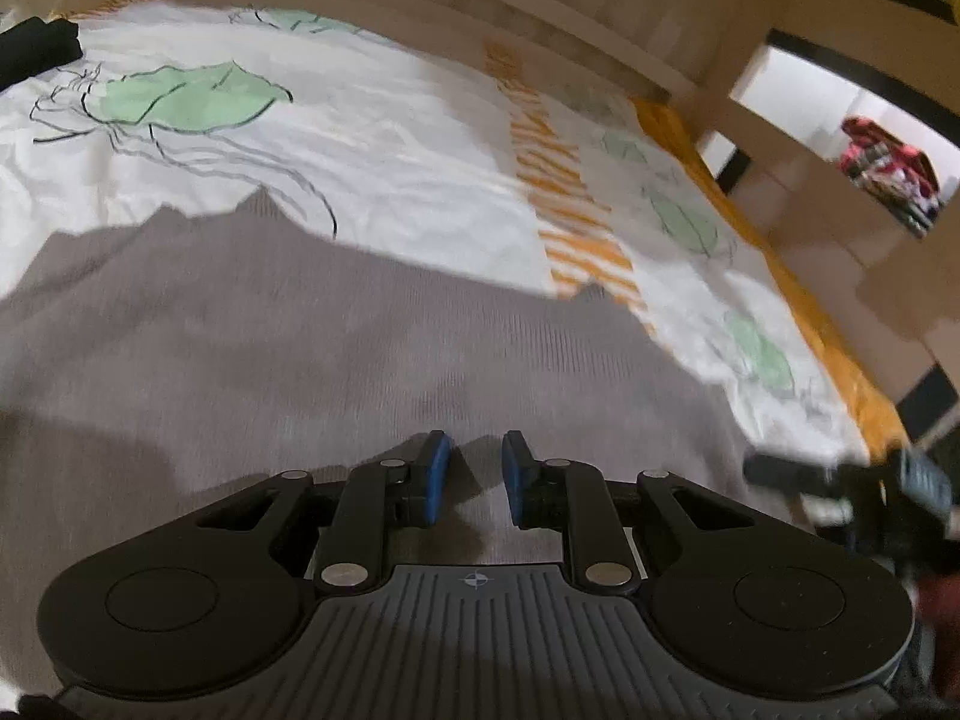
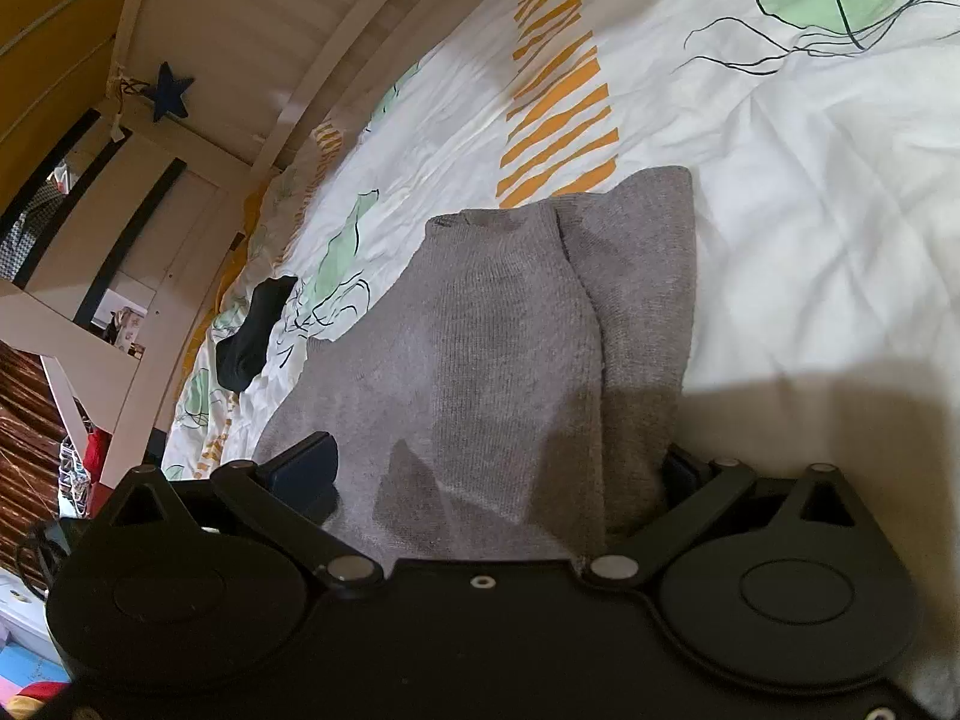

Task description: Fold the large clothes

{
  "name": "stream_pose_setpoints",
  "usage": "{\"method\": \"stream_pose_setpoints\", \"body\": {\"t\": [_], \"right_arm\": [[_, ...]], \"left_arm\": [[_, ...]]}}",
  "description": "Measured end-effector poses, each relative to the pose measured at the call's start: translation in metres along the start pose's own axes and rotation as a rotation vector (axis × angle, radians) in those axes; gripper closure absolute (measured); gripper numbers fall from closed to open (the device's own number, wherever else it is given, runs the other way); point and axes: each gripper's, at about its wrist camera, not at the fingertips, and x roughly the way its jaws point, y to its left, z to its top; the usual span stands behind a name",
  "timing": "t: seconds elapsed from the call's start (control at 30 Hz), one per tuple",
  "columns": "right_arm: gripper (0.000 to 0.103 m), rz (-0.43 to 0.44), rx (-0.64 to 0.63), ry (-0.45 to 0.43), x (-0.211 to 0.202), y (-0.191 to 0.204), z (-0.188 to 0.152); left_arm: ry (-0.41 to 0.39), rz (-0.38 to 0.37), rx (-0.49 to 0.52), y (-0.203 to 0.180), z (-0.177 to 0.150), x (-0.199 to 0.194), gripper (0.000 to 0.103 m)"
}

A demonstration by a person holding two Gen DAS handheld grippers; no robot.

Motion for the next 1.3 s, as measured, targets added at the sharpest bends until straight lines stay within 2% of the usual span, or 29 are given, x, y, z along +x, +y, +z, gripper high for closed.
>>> {"method": "stream_pose_setpoints", "body": {"t": [0.13,0.27,0.4,0.5,0.63,0.73,0.8,0.9,1.13,1.3], "right_arm": [[0.0,-0.001,-0.003,0.0,0.0,0.0,0.0],[0.0,0.0,-0.002,0.0,0.0,0.0,0.0],[0.0,-0.001,-0.003,0.001,0.0,0.0,0.0],[0.0,-0.001,-0.004,0.001,0.0,0.0,0.0],[0.002,0.001,-0.005,0.006,-0.001,0.0,-0.001],[0.021,-0.04,-0.023,0.01,-0.003,0.0,-0.001],[0.044,-0.058,-0.009,0.008,-0.006,-0.004,0.0],[0.057,-0.017,0.036,0.018,-0.008,-0.011,0.0],[0.066,0.0,0.014,0.007,-0.016,0.01,0.002],[0.067,0.057,0.014,-0.002,-0.026,0.048,0.011]], "left_arm": [[0.012,0.016,-0.028,0.001,0.021,0.021,0.082],[0.052,0.042,-0.002,0.002,0.022,0.041,0.083],[0.014,0.051,0.036,0.0,0.013,0.039,0.083],[-0.015,0.053,0.023,0.0,0.006,0.036,0.083],[-0.009,0.074,0.032,-0.006,0.003,0.027,0.083],[-0.003,0.065,0.043,-0.005,-0.002,0.019,0.083],[-0.003,0.045,0.021,-0.001,-0.008,0.011,0.083],[-0.002,0.026,0.007,0.003,-0.014,0.0,0.083],[0.001,-0.02,0.001,0.012,-0.033,-0.014,0.083],[0.015,-0.069,-0.042,0.022,-0.028,-0.008,0.083]]}}
